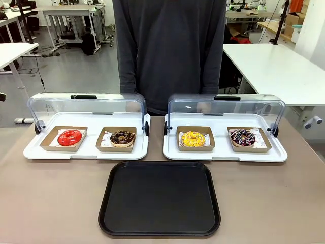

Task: Move the third donut from the left to the tray.
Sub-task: Pick up the Paper togo box containing the Donut indicated by the person and place it on the Handle tray.

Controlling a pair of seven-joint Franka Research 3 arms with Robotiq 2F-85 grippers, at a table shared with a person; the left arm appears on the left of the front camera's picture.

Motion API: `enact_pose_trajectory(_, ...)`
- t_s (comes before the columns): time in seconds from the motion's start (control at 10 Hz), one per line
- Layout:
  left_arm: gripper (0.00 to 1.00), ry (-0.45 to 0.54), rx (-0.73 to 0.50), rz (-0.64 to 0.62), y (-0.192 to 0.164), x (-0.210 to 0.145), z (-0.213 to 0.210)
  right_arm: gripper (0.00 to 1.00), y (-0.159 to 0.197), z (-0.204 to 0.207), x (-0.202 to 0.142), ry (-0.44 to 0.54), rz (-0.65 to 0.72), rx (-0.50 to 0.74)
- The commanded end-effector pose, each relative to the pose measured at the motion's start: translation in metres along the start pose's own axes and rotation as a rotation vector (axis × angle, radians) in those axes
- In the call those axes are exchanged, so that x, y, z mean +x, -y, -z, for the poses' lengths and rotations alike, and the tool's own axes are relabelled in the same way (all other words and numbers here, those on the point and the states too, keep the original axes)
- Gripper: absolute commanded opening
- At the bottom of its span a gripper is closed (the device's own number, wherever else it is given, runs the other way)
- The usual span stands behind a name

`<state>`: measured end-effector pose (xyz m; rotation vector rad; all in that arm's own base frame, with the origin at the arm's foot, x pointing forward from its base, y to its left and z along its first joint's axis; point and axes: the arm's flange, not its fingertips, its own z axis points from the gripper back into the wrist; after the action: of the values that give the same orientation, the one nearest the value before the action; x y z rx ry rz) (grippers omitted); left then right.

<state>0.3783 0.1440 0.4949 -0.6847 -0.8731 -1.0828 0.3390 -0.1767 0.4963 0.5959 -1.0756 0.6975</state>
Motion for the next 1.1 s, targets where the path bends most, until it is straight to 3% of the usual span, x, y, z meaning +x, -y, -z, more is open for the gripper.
enact_pose_trajectory(0.0,1.00,0.037,-0.009,0.024,0.0066,-0.0024,0.0069,1.00,-0.0012,0.0028,0.0060,-0.018,-0.032,0.009)
enact_pose_trajectory(0.1,1.00,0.000,0.000,0.000,0.0000,0.0000,0.0000,1.00,0.0000,0.0000,0.0000,0.000,0.000,0.000)
enact_pose_trajectory(1.0,1.00,0.000,0.000,0.000,0.0000,0.0000,0.0000,1.00,0.0000,0.0000,0.0000,0.000,0.000,0.000)
